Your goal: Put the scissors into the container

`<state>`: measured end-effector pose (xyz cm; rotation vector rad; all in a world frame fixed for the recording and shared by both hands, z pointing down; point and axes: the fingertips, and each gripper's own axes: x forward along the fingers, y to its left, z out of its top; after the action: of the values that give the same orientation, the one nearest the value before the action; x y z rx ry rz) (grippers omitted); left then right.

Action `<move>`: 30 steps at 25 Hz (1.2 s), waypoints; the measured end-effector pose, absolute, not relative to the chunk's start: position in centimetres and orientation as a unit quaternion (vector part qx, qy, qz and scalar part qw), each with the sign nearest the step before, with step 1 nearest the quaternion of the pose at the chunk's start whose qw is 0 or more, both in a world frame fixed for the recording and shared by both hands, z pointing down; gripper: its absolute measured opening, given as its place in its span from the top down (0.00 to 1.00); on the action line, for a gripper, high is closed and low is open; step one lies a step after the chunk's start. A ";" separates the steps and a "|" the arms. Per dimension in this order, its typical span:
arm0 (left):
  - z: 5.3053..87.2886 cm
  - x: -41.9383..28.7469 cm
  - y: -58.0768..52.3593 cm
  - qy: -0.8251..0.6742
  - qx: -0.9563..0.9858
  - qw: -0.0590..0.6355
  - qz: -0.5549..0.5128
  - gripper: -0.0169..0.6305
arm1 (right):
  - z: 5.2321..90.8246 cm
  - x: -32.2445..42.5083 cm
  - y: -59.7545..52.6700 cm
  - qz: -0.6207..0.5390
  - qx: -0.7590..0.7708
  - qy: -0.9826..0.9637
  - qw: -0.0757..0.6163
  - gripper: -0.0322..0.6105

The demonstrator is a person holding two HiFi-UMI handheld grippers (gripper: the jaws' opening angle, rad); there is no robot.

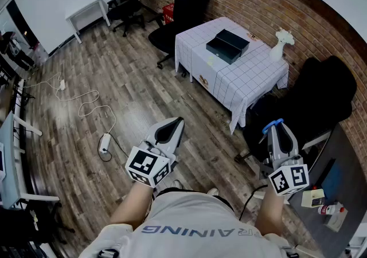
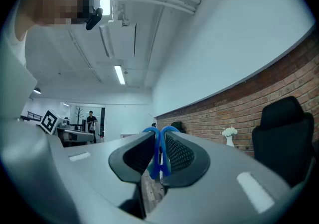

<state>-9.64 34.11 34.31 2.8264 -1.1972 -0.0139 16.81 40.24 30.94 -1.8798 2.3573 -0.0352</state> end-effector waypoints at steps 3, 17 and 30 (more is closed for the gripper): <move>34.5 -10.0 34.1 -0.389 0.921 0.039 -0.003 0.97 | 31.0 16.3 40.2 -0.010 -0.622 0.781 0.060 0.82; 34.4 -14.8 31.4 -0.369 0.928 0.050 -0.018 0.97 | 29.8 12.2 38.7 0.000 -0.641 0.763 0.081 0.81; 36.8 -20.9 27.4 -0.369 0.927 0.067 -0.025 0.97 | 31.4 5.9 32.6 -0.001 -0.641 0.767 0.037 0.81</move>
<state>-20.86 27.40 36.79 2.7934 -1.1126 -0.0752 5.88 32.63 31.44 -1.9687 2.3536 -0.0045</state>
